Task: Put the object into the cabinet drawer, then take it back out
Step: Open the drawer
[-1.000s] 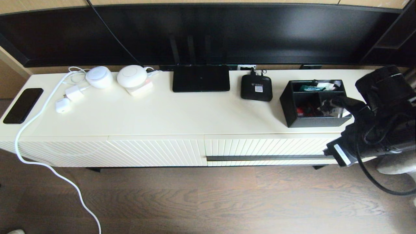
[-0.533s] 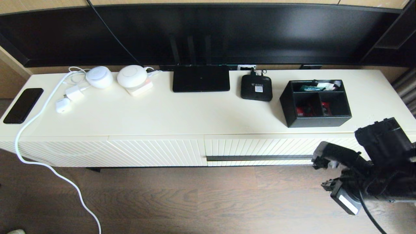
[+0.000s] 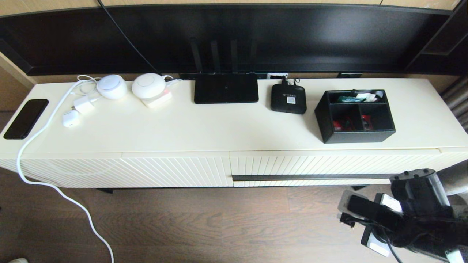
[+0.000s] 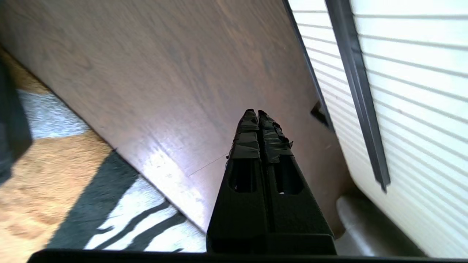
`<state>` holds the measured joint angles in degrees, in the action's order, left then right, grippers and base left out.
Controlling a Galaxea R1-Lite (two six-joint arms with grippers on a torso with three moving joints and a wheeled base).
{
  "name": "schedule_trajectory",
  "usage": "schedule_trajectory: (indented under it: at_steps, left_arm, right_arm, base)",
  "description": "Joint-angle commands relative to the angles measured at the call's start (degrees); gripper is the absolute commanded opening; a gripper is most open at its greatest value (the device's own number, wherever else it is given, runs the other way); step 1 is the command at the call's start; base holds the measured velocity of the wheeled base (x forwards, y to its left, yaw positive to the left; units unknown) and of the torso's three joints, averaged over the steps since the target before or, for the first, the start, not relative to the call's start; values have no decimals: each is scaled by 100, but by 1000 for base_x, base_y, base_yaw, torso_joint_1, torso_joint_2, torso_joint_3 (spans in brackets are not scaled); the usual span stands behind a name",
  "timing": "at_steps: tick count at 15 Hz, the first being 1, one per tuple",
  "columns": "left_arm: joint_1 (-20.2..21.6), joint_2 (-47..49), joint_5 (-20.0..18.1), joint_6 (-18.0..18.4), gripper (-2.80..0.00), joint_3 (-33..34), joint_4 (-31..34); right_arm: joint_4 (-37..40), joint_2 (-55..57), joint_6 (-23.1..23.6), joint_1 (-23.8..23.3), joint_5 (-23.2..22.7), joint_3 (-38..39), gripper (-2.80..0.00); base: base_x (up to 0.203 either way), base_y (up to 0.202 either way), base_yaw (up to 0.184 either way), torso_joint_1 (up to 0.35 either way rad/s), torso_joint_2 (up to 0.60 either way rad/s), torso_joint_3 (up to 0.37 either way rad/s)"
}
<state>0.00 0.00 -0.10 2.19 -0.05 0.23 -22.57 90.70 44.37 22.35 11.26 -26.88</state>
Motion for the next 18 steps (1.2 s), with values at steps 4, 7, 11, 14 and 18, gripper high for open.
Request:
schedule_trajectory:
  at_steps: [4, 7, 11, 14, 18]
  left_arm:
    - [0, 9, 1, 0, -280, -4, 3]
    - [0, 9, 1, 0, -280, 1, 3]
    - [0, 9, 1, 0, -280, -4, 3]
    - [0, 9, 1, 0, -280, 5, 3]
    - [0, 9, 1, 0, -280, -4, 3]
  right_arm:
    - [-1323, 836, 1191, 5, -21, 492, -280]
    - [-1458, 1060, 1340, -36, -119, 407, -280]
    - [-1868, 1494, 1506, -185, -746, 331, -280]
    - [-1980, 1511, 1672, -195, -741, 404, -280]
    - [-1989, 1398, 2168, -315, -871, 482, -280]
  base:
    - [0, 0, 0, 0, 0, 0]
    - [0, 0, 0, 0, 0, 0]
    - [0, 0, 0, 0, 0, 0]
    - [0, 0, 0, 0, 0, 0]
    - [0, 0, 0, 0, 0, 0]
